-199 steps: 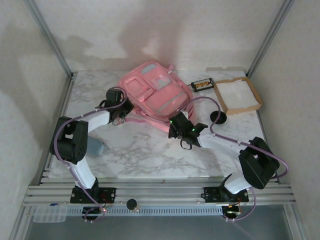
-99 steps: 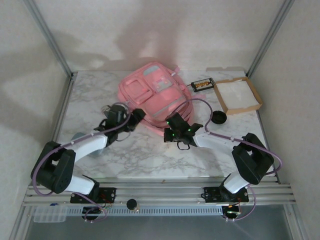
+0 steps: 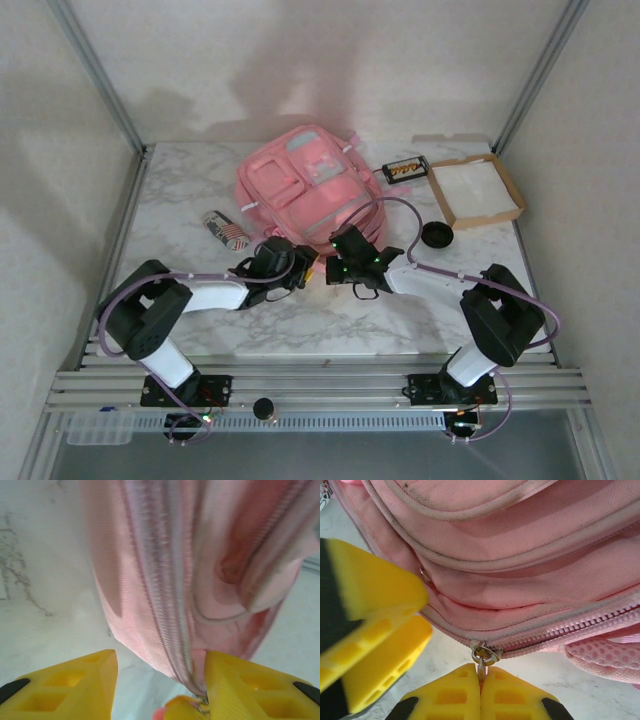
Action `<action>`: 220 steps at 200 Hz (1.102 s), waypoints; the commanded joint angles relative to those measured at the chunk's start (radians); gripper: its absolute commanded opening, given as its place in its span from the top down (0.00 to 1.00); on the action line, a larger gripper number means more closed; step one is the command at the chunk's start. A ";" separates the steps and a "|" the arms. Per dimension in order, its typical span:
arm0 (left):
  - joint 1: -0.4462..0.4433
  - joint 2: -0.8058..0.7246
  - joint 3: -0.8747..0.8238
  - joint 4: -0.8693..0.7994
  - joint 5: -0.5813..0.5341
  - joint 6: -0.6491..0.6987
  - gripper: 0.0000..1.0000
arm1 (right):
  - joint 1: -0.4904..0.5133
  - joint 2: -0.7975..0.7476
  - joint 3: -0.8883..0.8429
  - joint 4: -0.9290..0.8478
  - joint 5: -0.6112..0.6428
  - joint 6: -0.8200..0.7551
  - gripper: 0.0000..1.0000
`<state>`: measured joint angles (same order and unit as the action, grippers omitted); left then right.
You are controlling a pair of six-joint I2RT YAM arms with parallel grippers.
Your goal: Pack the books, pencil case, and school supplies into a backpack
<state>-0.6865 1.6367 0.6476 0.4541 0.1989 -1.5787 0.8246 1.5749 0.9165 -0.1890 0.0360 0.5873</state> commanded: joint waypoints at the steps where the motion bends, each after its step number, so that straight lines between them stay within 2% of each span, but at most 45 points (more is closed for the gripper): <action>1: -0.010 0.055 0.042 0.049 -0.072 -0.095 0.53 | 0.011 0.007 -0.008 0.046 -0.044 0.000 1.00; 19: -0.008 0.105 0.091 0.043 -0.067 -0.095 0.69 | 0.011 0.007 -0.014 0.036 -0.031 -0.003 1.00; 34: -0.015 0.103 0.098 0.008 -0.126 -0.111 0.82 | 0.006 0.004 -0.016 0.025 -0.034 0.002 1.00; 48: -0.011 0.093 0.097 -0.021 -0.174 -0.104 0.89 | 0.006 0.002 -0.010 -0.001 -0.027 0.000 1.00; 62: 0.004 0.078 0.097 -0.060 -0.201 -0.080 1.00 | 0.001 -0.006 -0.015 -0.028 -0.010 -0.004 1.00; 99: 0.051 -0.013 0.042 -0.109 -0.210 0.003 1.00 | -0.060 -0.060 -0.040 -0.127 0.042 -0.008 1.00; 130: 0.122 -0.113 0.008 -0.254 -0.198 0.165 1.00 | -0.125 -0.136 -0.045 -0.240 0.080 -0.032 1.00; 148: 0.184 -0.170 -0.024 -0.280 -0.161 0.245 1.00 | -0.212 -0.162 -0.050 -0.269 0.067 -0.068 1.00; 168: 0.240 -0.224 -0.015 -0.355 -0.188 0.370 1.00 | -0.256 -0.169 -0.038 -0.277 0.050 -0.095 1.00; 195: 0.385 -0.224 0.038 -0.401 -0.150 0.567 1.00 | -0.249 -0.157 -0.019 -0.258 -0.019 -0.116 1.00; 220: 0.488 -0.179 0.133 -0.440 -0.144 0.690 1.00 | -0.159 -0.141 -0.024 -0.140 -0.131 -0.061 1.00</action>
<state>-0.3378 1.4372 0.6834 0.0872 0.2363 -1.1019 0.6243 1.4326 0.8921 -0.2935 -0.0841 0.4908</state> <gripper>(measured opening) 0.075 0.062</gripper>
